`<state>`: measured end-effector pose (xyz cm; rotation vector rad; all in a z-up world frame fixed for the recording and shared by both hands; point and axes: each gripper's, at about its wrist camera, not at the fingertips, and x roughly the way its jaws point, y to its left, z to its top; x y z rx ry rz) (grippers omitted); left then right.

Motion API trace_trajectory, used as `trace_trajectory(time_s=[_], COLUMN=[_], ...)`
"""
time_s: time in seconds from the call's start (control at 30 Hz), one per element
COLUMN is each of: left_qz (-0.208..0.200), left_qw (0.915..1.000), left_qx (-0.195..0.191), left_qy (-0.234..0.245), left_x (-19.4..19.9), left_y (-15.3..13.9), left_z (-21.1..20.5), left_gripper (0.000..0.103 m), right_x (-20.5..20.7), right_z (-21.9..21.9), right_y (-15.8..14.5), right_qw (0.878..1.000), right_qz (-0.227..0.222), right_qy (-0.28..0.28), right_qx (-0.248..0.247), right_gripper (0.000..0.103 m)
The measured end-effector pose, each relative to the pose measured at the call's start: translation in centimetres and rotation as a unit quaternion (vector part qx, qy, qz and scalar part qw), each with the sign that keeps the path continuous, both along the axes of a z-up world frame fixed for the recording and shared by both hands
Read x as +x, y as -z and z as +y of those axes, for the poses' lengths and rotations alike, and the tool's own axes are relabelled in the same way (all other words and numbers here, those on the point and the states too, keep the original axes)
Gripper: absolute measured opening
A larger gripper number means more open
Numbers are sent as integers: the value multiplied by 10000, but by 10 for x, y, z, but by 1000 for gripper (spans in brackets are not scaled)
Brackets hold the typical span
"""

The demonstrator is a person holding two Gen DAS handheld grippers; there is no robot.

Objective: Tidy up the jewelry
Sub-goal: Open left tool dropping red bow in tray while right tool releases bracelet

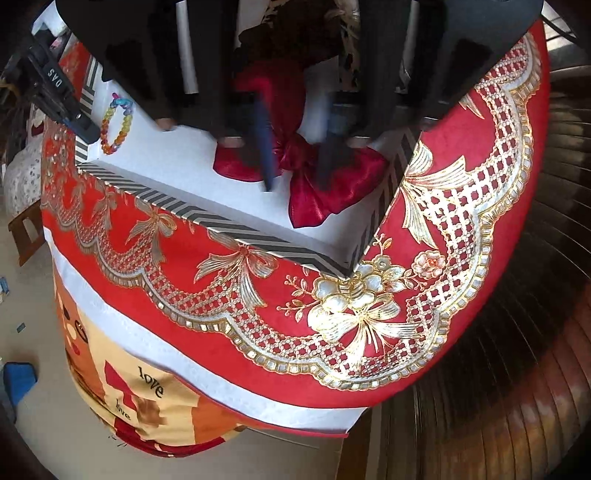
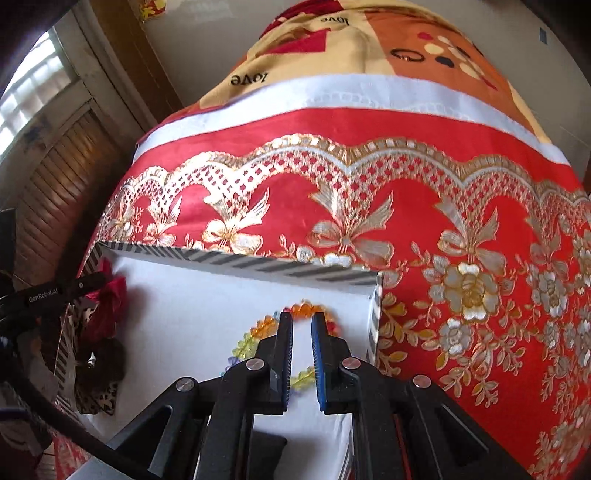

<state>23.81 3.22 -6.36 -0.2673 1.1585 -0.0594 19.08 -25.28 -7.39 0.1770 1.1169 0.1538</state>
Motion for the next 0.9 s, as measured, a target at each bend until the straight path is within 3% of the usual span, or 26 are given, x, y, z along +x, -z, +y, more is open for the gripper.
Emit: trace_trajectory(time_s=[0.07, 0.13, 0.33, 0.9], left_qz=[-63, -101, -162, -783], left_qw=[10000, 9999, 9994, 9926], left_qx=[-37, 25, 294, 817], left_qy=[-13, -5, 116, 451], left_x=[-2, -6, -29, -150], left_y=[-4, -8, -24, -71], left_z=[0, -2, -12, -38], left_gripper=[47, 47, 47, 47], right_x=[-5, -13, -44, -153], right_z=[2, 5, 11, 26], right_y=[-4, -12, -40, -76], right_qw=[10000, 9999, 9982, 9968], right_qz=[-44, -148, -584, -794], right_qy=[-38, -69, -96, -99], right_qx=[-29, -43, 48, 73], right_gripper=[15, 31, 41, 42])
